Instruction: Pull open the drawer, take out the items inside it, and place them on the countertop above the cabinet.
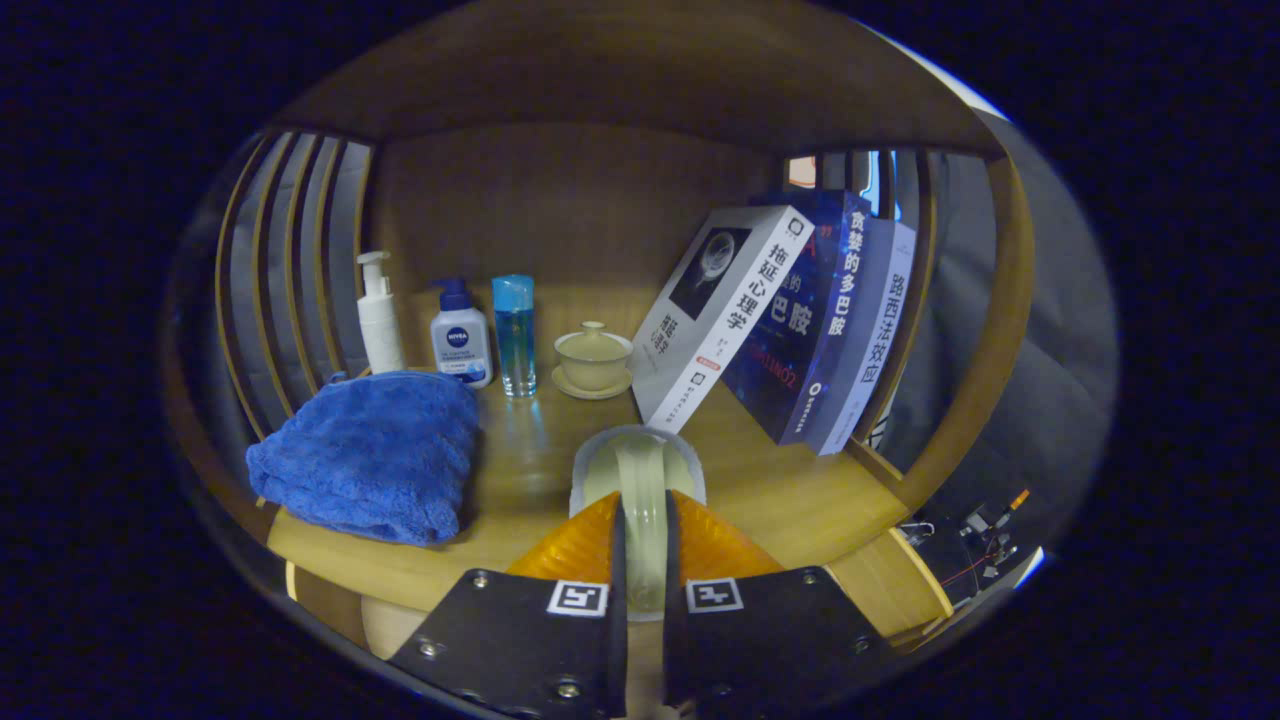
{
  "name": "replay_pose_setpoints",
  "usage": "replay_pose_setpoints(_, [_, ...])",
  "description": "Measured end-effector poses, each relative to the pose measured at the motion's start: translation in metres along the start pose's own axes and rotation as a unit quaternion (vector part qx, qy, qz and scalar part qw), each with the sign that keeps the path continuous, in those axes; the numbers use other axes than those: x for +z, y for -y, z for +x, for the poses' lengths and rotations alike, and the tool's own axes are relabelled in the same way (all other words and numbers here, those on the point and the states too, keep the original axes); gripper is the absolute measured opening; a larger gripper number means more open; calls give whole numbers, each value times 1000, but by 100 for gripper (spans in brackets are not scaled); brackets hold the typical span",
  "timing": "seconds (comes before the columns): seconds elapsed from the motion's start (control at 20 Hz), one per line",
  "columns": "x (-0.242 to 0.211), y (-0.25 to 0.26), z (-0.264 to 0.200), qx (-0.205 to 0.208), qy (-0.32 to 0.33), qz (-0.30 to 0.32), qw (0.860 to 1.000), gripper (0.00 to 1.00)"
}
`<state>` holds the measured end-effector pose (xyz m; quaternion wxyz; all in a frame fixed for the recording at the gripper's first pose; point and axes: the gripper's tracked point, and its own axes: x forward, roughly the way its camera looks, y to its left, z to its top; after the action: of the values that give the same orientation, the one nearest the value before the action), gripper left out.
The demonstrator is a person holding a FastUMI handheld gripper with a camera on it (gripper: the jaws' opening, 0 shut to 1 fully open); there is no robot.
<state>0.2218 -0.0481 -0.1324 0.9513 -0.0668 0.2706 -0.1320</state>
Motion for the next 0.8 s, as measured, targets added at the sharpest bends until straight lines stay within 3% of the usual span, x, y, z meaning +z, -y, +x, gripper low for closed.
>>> replay_pose_setpoints(0.3, [-2, 12, 15, -34, -4, 19, 999, 14])
replay_pose_setpoints(0.8, [-1, 15, 28, -42, 12, 34, 998, 20])
